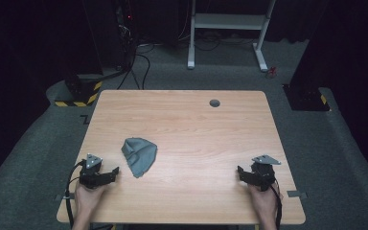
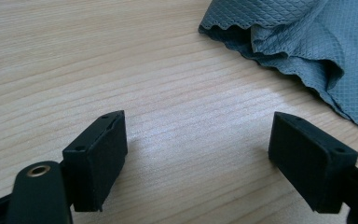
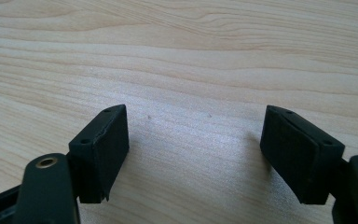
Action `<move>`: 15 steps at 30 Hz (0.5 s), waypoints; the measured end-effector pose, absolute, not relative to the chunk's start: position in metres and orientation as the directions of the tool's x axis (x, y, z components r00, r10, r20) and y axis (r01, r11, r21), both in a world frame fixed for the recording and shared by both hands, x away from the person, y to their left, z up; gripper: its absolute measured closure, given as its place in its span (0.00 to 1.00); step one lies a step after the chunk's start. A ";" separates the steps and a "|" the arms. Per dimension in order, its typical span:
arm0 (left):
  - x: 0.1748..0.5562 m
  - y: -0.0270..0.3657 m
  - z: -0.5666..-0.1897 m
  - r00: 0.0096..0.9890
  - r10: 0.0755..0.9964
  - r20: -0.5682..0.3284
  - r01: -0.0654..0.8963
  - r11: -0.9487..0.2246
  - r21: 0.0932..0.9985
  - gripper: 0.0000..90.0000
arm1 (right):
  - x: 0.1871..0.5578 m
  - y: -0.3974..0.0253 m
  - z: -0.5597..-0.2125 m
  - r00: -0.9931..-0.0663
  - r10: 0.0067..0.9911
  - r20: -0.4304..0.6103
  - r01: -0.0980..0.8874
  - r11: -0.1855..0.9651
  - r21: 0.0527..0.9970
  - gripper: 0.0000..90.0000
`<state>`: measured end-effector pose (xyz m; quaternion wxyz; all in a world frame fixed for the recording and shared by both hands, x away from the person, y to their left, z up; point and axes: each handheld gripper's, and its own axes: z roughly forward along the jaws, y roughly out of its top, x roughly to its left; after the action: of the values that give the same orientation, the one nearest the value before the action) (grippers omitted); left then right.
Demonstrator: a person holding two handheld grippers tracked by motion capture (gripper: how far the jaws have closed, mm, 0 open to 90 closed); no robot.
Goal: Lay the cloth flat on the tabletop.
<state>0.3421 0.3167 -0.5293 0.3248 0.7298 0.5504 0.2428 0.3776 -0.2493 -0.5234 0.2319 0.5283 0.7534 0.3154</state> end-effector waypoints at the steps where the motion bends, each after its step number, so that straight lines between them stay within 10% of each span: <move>1: 0.342 0.317 -0.529 0.276 0.961 -0.003 0.646 -0.183 0.741 0.22 | 0.378 -0.249 -0.523 -0.334 0.942 -0.016 0.650 0.243 0.720 0.26; 15: 0.341 0.309 -0.529 0.311 0.950 -0.010 0.636 -0.201 0.745 0.21 | 0.378 -0.249 -0.523 -0.334 0.942 -0.016 0.650 0.243 0.720 0.26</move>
<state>0.3413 0.3089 -0.5288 0.3328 0.7380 0.5375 0.2358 0.3776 -0.2493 -0.5234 0.2319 0.5283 0.7535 0.3153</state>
